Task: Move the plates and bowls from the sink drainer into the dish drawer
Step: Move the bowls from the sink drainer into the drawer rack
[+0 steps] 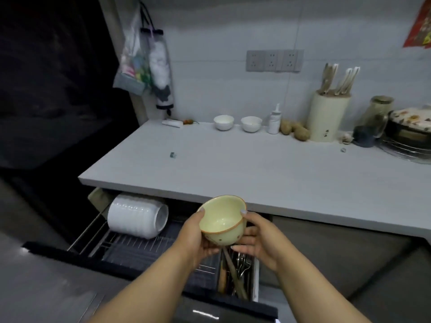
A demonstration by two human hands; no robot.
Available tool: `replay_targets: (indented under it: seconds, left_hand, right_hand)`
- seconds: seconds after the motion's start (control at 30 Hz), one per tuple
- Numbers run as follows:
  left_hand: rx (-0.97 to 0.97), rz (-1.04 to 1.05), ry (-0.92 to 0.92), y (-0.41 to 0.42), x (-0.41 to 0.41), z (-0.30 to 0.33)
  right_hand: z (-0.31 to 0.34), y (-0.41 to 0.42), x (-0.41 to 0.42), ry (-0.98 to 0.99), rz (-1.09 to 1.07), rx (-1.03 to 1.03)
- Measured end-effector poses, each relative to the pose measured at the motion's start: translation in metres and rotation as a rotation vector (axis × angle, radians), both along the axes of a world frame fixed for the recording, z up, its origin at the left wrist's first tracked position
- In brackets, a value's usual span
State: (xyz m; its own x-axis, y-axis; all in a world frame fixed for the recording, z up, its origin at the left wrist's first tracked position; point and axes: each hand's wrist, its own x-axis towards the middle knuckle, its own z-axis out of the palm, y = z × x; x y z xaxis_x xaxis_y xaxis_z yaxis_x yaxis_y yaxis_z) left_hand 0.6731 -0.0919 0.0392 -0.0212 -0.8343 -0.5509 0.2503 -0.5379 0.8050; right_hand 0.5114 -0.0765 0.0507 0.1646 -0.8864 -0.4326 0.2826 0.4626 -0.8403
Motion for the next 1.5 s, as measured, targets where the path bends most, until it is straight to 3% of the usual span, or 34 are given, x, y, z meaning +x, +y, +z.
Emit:
replay_targets:
  seconds: [0.23,0.53,0.73,0.9,1.03,1.2,1.33,1.5]
  left_hand:
    - [-0.034,0.181,-0.075,0.022,0.114,0.0]
    - [-0.013,0.614,-0.317,0.04,0.253,-0.029]
    - [0.045,0.669,-0.648,0.019,0.342,-0.06]
    - [0.172,0.541,-0.965,-0.026,0.395,-0.085]
    - [0.213,0.293,-1.153,-0.055,0.411,-0.103]
    - [0.088,-0.009,-1.359,-0.08,0.425,-0.129]
    - [-0.074,-0.136,-1.369,-0.092,0.439,-0.15]
    - [-0.077,-0.207,-1.438,-0.095,0.461,-0.17]
  right_hand:
    - [0.0,-0.011,0.121,0.023,0.144,0.013]
    - [-0.03,-0.051,0.232,0.066,0.221,0.128]
    - [-0.07,-0.105,0.298,0.129,0.253,0.212]
    - [-0.116,-0.153,0.343,0.243,0.286,0.29]
    - [-0.154,-0.175,0.374,0.387,0.316,0.322]
    - [-0.196,-0.179,0.412,0.445,0.327,0.375]
    - [-0.227,-0.176,0.443,0.493,0.363,0.404]
    - [-0.253,-0.179,0.48,0.558,0.35,0.411]
